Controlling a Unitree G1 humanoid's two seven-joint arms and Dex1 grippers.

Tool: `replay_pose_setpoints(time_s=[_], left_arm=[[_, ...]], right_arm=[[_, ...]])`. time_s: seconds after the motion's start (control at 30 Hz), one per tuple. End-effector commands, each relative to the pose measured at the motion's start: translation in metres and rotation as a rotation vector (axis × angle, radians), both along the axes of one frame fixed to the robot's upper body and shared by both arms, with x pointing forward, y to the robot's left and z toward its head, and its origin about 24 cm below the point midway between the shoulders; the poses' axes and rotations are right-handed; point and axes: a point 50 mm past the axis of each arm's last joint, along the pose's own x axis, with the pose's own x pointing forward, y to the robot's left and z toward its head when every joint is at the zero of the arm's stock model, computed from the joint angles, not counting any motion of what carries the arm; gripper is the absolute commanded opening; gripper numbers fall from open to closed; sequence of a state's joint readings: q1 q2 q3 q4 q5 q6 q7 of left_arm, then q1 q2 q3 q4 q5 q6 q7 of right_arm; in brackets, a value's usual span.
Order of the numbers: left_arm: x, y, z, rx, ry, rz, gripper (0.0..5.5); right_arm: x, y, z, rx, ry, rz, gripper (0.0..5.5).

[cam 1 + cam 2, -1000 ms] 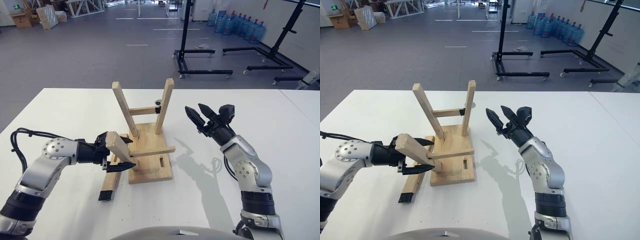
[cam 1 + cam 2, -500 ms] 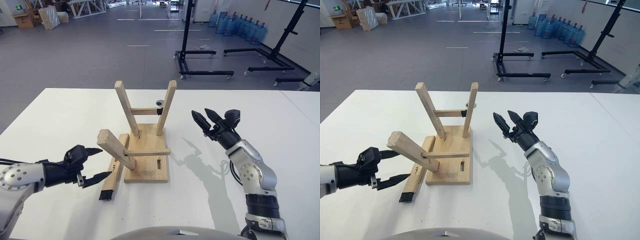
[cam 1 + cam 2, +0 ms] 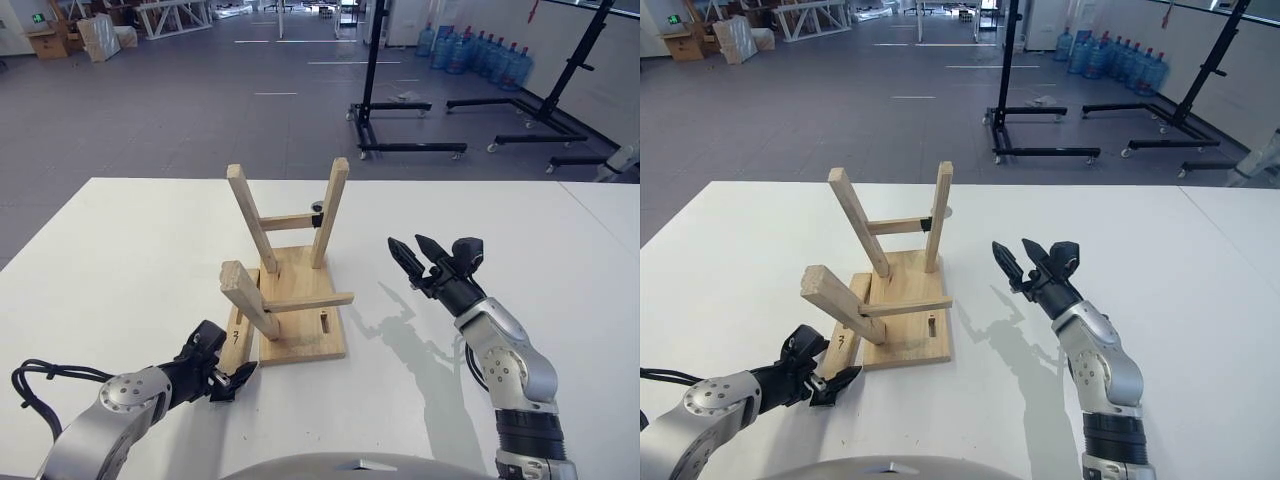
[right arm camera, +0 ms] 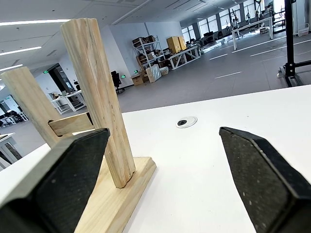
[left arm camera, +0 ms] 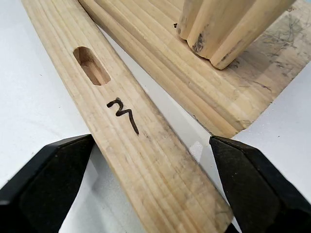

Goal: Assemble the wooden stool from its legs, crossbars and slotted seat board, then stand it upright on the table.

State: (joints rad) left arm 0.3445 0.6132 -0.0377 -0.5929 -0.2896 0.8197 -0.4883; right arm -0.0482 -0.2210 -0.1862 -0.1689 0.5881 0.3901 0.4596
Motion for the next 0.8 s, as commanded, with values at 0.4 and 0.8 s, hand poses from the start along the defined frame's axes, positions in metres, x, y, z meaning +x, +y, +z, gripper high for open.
replay_pose_setpoints(time_s=[0.4,0.8], left_arm=[[-0.005,0.064,-0.05,0.132,0.096,0.258,3.35],[0.033,0.101,-0.01,0.036,-0.316,0.377,2.07]], right_arm=[[-0.005,0.011,-0.002,-0.03,0.006,0.005,4.15],[0.002,0.012,0.018,-0.007,-0.081,0.078,4.15]])
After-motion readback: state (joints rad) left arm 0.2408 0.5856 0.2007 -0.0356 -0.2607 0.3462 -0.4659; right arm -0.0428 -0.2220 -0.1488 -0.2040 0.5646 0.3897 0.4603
